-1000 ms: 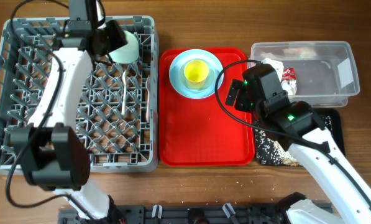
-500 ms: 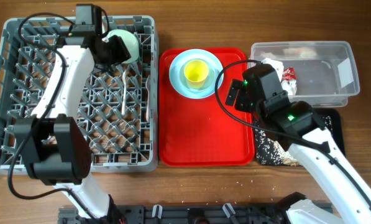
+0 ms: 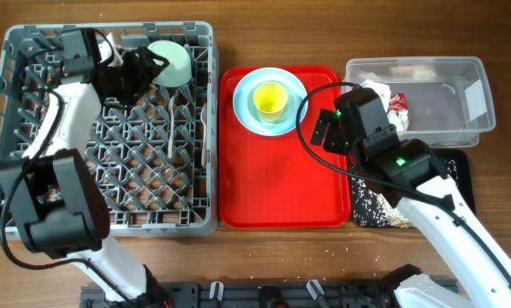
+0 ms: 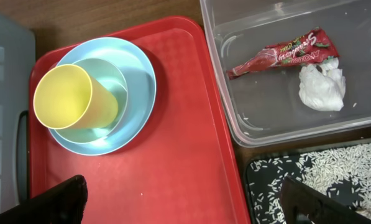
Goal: Sort waste into correct bins and load items into the dishwasher rack
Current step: 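Lower the green bowl into the rack slots and open the left gripper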
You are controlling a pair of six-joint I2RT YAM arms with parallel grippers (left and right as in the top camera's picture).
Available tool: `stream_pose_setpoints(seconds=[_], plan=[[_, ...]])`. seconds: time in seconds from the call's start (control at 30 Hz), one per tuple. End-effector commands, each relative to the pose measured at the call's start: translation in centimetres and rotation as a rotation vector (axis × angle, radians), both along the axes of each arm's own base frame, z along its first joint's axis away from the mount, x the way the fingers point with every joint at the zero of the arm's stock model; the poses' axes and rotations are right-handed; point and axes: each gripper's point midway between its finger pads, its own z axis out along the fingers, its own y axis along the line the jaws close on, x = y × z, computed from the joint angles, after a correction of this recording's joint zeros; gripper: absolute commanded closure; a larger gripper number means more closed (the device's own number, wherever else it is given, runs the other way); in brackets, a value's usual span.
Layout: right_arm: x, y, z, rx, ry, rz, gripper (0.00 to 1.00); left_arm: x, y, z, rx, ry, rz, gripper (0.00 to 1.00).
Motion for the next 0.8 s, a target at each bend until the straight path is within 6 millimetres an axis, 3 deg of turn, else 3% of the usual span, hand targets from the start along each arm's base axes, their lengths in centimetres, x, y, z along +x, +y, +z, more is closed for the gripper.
stream_pose_setpoints(seconds=[0.0, 0.2, 0.3, 0.43, 0.53, 0.67, 0.77], plan=[[0.1, 0.0, 0.1, 0.003, -0.003, 0.0, 0.0, -0.1, 0.3, -1.3, -0.029, 0.022, 0.033, 0.17], [0.1, 0.0, 0.1, 0.002, -0.003, 0.0, 0.0, 0.4, -0.5, -3.4, 0.004, 0.046, 0.038, 0.22], [0.1, 0.0, 0.1, 0.002, -0.003, 0.0, 0.0, 1.5, 0.2, -2.6, -0.031, 0.021, 0.098, 0.28], [0.1, 0.0, 0.1, 0.003, -0.003, 0.0, 0.01, 1.3, 0.4, -2.6, -0.03, 0.024, 0.1, 0.32], [0.1, 0.0, 0.1, 0.003, -0.003, 0.0, 0.0, 1.5, 0.8, -0.7, -0.025, -0.018, 0.106, 0.39], [0.1, 0.0, 0.1, 0.003, -0.003, 0.0, 0.0, 1.3, 0.4, 3.7, -0.041, -0.111, 0.085, 0.44], [0.1, 0.0, 0.1, 0.003, -0.003, 0.0, 0.0, 1.2, -0.4, 5.1, -0.077, -0.142, 0.051, 0.44]])
